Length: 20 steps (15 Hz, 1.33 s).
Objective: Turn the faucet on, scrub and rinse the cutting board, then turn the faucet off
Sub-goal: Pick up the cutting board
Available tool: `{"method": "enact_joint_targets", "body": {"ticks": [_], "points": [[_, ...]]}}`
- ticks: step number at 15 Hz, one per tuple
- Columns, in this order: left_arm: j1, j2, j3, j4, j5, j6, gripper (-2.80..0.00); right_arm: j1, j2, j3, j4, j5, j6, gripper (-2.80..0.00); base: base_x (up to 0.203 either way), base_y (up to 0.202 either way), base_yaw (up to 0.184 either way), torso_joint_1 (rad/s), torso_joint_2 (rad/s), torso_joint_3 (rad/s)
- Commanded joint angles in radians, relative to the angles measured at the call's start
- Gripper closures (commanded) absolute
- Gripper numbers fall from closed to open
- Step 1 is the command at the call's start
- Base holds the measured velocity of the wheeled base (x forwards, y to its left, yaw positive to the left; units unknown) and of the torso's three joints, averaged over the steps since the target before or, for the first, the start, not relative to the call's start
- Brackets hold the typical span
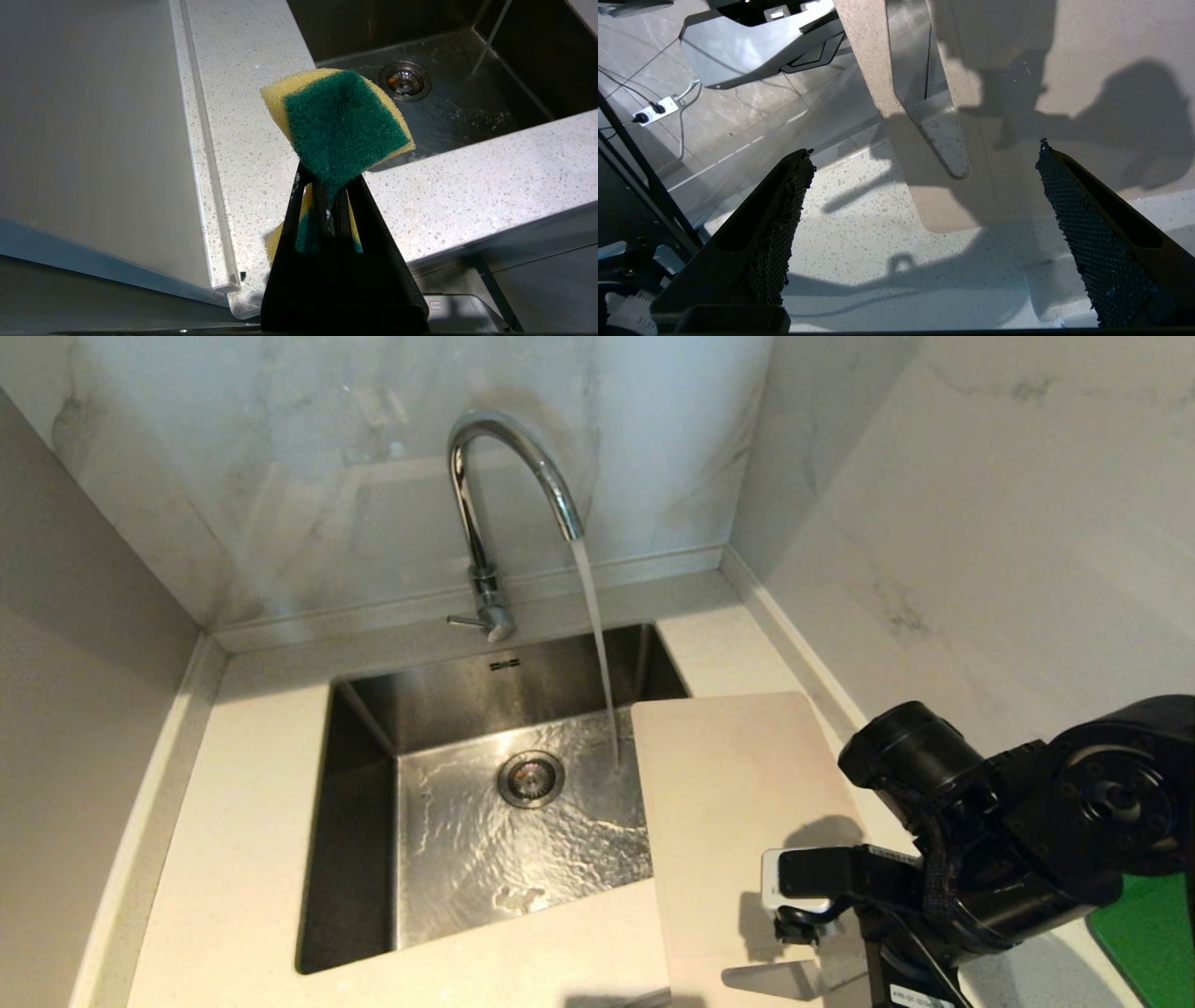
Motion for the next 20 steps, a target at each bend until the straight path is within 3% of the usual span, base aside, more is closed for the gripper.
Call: {"method": "enact_joint_targets", "body": {"ticks": [1,4,8,11,15,20], "points": [[-0.001,0.0,0.003,0.0,0.0,-0.001,0.0,0.017,0.003,0.065,-0.038,-0.001,-0.006,-2.8,0.0,0.0,0.0,0.0,0.0,0.0],[-0.001,0.0,0.003,0.0,0.0,-0.001,0.0,0.08,0.0,0.156,-0.095,-0.041,0.001,-2.8,0.0,0.0,0.0,0.0,0.0,0.0],[0.001,0.0,0.003,0.0,0.0,-0.001,0.0,0.102,0.043,0.227,-0.223,-0.048,-0.001,-2.8,0.0,0.0,0.0,0.0,0.0,0.0],[-0.001,0.0,0.003,0.001,0.0,-0.001,0.0,0.146,0.066,0.271,-0.289,-0.142,-0.022,-2.8,0.0,0.0,0.0,0.0,0.0,0.0],[0.001,0.0,0.003,0.001,0.0,-0.001,0.0,0.179,0.068,0.283,-0.31,-0.189,-0.042,-2.8,0.0,0.0,0.0,0.0,0.0,0.0],[0.001,0.0,0.003,0.001,0.0,-0.001,0.0,0.201,0.091,0.332,-0.398,-0.202,-0.042,-2.8,0.0,0.0,0.0,0.0,0.0,0.0]]}}
